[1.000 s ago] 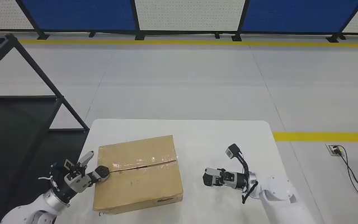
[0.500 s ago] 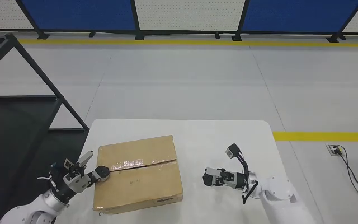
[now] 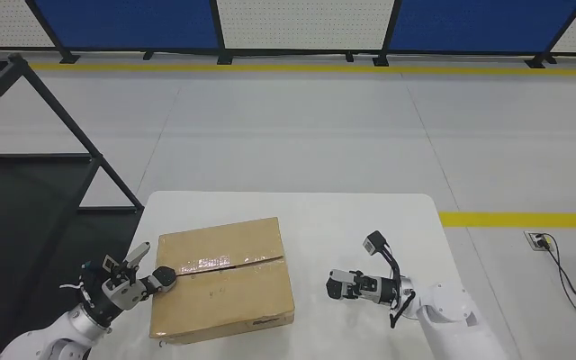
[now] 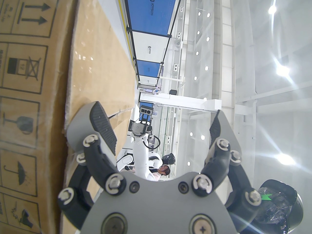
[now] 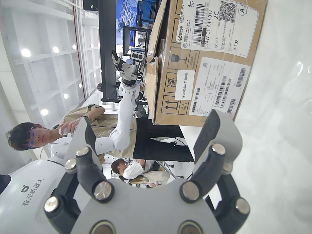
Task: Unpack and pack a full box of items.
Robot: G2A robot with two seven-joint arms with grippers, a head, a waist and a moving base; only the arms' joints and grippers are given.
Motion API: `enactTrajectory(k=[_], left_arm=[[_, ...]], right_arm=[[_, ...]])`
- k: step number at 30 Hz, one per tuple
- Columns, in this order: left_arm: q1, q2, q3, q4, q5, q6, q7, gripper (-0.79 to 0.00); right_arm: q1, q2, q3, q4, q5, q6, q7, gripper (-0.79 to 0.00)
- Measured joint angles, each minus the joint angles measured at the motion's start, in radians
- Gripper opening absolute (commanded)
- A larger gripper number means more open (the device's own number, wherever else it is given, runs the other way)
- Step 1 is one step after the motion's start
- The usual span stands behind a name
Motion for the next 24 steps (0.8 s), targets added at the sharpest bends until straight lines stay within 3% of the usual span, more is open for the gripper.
enactTrajectory(k=[6, 11, 20, 24], left_arm=[[0.0, 0.0, 0.0, 0.0, 0.0, 0.0, 0.0, 0.0], [0.0, 0.0, 0.0, 0.0, 0.0, 0.0, 0.0, 0.0], [0.0, 0.0, 0.0, 0.0, 0.0, 0.0, 0.0, 0.0], [0.0, 0.0, 0.0, 0.0, 0.0, 0.0, 0.0, 0.0]], right_arm=[[-0.002, 0.001, 0.0, -0.004, -0.006, 0.002, -0.006, 0.0], [0.021, 0.01, -0.02, -0.043, -0.148, -0.03, -0.062, 0.0], [0.044, 0.043, -0.033, -0.117, -0.612, -0.292, -0.18, 0.0], [0.027, 0.05, -0.043, -0.176, -0.761, -0.212, -0.2, 0.0]])
